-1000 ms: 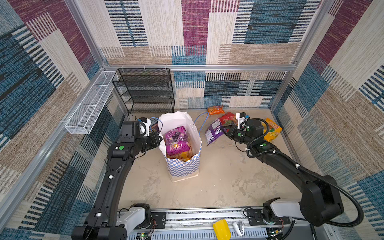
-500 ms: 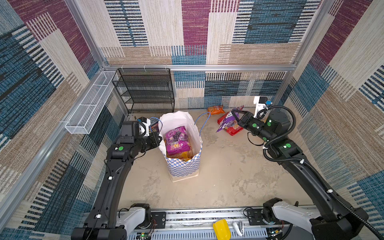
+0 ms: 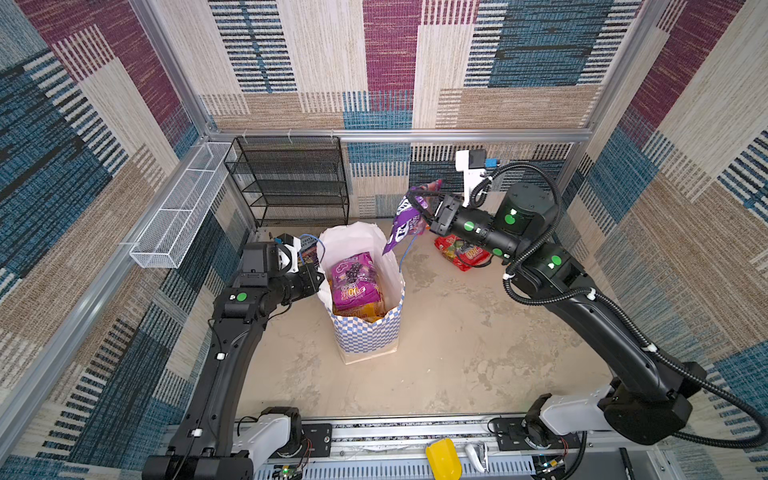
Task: Place the snacks into the paper bag
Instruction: 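Lift the berries packet with the right gripper and carry it over the paper bag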
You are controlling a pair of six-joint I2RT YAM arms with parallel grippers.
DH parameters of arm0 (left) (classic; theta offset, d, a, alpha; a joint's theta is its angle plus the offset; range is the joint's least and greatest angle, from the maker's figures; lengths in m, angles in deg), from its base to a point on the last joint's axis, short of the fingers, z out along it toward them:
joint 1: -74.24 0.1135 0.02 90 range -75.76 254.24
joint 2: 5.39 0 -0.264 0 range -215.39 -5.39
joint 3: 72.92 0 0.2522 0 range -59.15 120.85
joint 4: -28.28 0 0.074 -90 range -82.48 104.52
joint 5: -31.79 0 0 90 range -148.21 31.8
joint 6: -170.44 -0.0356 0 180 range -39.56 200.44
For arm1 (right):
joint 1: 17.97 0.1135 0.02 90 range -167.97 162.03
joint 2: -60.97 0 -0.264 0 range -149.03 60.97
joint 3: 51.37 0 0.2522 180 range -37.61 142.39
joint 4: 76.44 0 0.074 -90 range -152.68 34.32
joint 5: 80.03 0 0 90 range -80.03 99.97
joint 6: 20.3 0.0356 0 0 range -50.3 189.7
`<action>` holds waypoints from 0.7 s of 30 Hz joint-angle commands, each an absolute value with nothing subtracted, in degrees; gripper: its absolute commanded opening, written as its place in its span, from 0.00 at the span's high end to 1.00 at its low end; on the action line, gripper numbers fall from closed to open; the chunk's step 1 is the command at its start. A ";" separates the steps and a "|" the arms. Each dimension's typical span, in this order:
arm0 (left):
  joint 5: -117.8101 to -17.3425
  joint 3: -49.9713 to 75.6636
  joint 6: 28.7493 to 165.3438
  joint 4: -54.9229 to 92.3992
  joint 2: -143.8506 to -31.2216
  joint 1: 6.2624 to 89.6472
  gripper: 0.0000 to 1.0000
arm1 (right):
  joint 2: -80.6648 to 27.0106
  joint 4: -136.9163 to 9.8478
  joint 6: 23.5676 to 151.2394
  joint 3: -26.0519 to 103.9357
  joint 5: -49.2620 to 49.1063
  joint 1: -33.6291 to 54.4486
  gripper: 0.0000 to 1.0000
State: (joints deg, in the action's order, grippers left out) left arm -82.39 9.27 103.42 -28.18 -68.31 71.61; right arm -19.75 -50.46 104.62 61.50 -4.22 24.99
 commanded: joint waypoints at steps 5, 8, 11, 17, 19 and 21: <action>-83.48 9.36 103.67 -24.87 -68.37 71.70 1.00 | -25.17 -50.93 99.50 63.90 -0.15 32.03 1.00; -83.78 9.33 103.64 -24.85 -68.41 71.70 1.00 | -26.32 -52.60 100.21 61.58 -0.48 32.74 1.00; -83.42 9.26 103.64 -24.92 -68.52 71.70 1.00 | -26.65 -53.86 100.99 59.07 -1.05 32.99 1.00; -83.58 9.30 103.73 -24.86 -68.76 71.65 1.00 | -26.87 -50.85 98.15 62.30 3.42 35.88 1.00; -84.13 9.35 103.78 -24.87 -68.88 71.70 1.00 | -26.51 -50.00 96.89 64.95 5.69 36.48 1.00; -83.68 9.29 103.70 -24.81 -68.66 71.70 1.00 | -26.34 -50.04 96.54 67.09 7.32 36.56 1.00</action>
